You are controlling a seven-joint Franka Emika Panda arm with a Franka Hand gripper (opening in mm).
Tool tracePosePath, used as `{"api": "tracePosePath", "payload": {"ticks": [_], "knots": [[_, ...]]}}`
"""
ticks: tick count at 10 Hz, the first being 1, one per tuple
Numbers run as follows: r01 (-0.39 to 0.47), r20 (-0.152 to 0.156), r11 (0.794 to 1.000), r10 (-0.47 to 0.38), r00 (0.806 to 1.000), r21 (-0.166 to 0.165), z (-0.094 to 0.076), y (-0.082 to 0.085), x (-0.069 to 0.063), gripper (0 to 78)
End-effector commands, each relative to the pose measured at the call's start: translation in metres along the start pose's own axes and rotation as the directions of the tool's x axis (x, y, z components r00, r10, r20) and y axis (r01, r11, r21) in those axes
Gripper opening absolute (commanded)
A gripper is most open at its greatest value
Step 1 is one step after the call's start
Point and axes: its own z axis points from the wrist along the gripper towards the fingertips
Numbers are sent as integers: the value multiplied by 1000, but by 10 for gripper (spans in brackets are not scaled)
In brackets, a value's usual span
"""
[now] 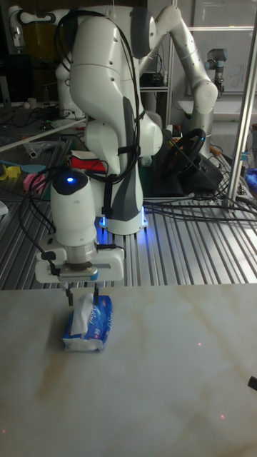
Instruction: Pull out a napkin
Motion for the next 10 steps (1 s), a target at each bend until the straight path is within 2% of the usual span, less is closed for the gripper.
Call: {"api": "tracePosePath", "payload": {"ticks": [1,8,9,10], "knots": [[8,3,1000,-8,1000,1,-1,0,-1,14],[8,3,1000,-8,1000,1,-1,0,-1,14],[17,6,1000,-17,1000,-1,11,0,-1,14],[12,6,1000,-12,1000,-1,11,0,-1,14]]}}
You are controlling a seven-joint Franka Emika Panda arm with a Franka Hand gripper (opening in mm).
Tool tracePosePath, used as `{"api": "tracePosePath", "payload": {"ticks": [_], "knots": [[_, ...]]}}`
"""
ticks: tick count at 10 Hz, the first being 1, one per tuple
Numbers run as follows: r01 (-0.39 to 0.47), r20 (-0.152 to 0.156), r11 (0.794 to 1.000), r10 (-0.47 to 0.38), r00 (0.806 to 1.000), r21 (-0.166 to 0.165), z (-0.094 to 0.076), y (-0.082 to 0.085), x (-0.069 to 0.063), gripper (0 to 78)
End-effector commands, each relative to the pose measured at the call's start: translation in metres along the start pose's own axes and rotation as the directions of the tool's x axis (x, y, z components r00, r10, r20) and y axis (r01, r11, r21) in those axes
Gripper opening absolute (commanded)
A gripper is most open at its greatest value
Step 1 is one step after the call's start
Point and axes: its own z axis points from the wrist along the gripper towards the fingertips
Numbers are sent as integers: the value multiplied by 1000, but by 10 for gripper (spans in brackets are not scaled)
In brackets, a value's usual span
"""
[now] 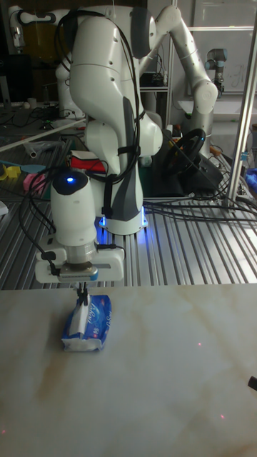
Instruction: Pull out a napkin
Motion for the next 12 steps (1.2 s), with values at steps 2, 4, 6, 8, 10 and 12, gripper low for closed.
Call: {"api": "tracePosePath", "payload": {"ticks": [2,4,6,8,10,12], "knots": [[2,5,1000,-2,1000,1,10,0,-1,14],[3,-1,1000,-3,1000,1,7,0,-1,14],[3,-2,1000,-3,1000,0,6,0,-1,14],[1,-2,1000,-1,1000,1,5,0,-1,14],[1,-4,1000,0,1000,1,4,0,-1,14],[7,-2,1000,-7,1000,2,1,0,-1,14]]}}
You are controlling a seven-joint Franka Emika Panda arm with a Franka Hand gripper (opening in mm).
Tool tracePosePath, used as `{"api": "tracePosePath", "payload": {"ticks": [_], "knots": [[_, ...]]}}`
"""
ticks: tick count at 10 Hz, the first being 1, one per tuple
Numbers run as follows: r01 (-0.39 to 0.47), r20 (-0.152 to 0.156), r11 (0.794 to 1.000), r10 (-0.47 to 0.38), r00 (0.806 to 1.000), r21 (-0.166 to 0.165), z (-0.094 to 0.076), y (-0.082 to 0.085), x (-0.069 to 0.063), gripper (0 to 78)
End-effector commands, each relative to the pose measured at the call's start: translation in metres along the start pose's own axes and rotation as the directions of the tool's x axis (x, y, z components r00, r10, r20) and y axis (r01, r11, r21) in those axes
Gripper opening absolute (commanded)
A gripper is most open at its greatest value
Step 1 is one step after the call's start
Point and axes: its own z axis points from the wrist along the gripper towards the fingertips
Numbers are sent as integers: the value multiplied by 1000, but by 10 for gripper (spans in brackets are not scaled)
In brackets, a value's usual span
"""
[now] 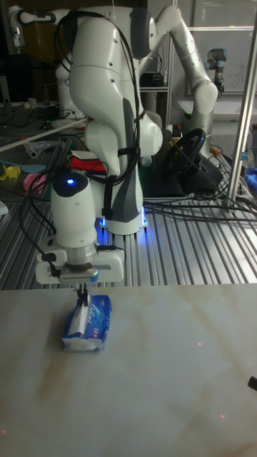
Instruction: Pull out a napkin
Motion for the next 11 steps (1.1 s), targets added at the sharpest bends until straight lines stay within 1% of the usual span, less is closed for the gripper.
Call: {"api": "tracePosePath", "payload": {"ticks": [1,2,4,7,9,10,11], "knots": [[4,10,1000,-4,1000,3,-4,-1,-1,14],[3,10,1000,-3,1000,2,-7,-1,-1,14],[-5,1,1000,5,1000,3,-17,1,-1,14],[-12,4,1000,12,1000,-2,-21,1,-1,14],[-19,0,1000,19,1000,-2,-30,3,-1,14],[-26,-5,1000,26,1000,-2,-38,4,-1,14],[-28,-7,1000,28,1000,-2,-41,4,-1,14]]}}
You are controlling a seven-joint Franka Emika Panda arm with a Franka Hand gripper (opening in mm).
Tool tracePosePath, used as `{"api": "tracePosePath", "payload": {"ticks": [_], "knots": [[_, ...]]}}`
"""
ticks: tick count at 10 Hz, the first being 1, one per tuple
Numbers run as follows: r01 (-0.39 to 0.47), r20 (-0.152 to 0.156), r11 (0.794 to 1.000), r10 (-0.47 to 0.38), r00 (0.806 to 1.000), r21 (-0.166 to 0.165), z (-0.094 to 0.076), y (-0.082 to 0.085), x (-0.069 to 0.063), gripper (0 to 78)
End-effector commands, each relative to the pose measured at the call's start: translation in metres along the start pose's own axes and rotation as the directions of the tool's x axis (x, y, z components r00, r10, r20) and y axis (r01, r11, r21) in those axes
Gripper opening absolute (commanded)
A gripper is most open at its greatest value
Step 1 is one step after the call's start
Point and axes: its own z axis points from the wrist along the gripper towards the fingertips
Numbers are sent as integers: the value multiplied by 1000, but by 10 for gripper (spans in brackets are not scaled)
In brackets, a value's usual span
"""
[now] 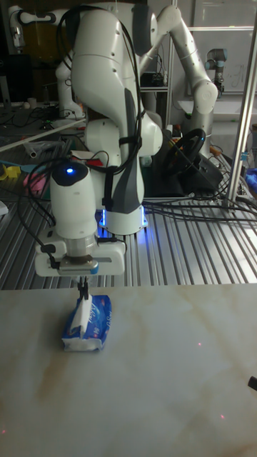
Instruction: Pull out a napkin
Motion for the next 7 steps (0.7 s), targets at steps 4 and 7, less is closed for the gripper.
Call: {"api": "tracePosePath", "payload": {"ticks": [4,7], "knots": [[-15,-5,1000,15,1000,1,-17,2,0,14],[-21,-8,1000,21,1000,-3,-36,4,1,14]]}}
